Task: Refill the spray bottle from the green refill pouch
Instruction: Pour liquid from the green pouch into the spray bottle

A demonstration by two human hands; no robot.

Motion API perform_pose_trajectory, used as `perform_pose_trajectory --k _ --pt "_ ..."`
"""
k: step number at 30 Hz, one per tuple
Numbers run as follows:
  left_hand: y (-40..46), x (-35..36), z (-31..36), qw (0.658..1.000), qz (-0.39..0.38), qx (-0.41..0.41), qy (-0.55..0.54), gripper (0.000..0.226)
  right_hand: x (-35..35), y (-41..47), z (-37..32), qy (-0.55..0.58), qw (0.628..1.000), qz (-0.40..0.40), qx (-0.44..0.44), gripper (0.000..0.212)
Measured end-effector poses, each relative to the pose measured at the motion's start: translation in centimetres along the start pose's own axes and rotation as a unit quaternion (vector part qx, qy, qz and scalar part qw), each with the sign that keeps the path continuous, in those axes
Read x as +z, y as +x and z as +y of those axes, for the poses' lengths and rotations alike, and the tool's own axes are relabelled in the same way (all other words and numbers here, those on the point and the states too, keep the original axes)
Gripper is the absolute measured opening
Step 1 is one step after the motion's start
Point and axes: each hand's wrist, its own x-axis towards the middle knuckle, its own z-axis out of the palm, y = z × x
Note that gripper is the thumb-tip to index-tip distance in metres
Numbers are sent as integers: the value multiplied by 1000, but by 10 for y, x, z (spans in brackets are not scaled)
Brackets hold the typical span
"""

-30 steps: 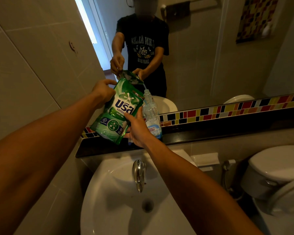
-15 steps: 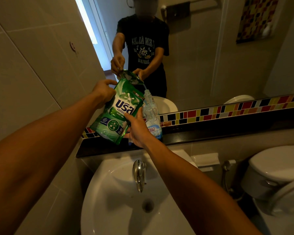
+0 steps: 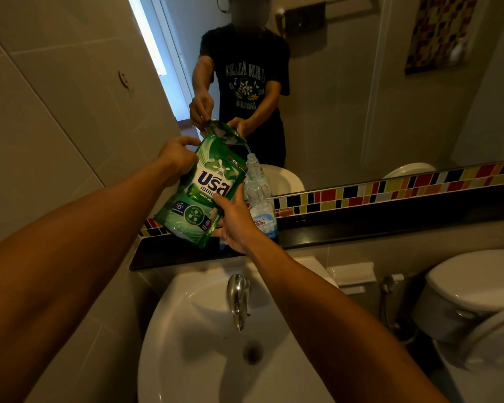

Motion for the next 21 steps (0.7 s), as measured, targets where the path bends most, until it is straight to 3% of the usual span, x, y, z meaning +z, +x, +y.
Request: perform_pose_trajectory --k 11,21 --pt "2 13 -24 1000 12 -5 -27 48 -17 6 7 -19 1000 21 -5 82" --pt "-5 36 -68 992 23 -53 -112 18 -47 18 23 -121 990 54 -40 67"
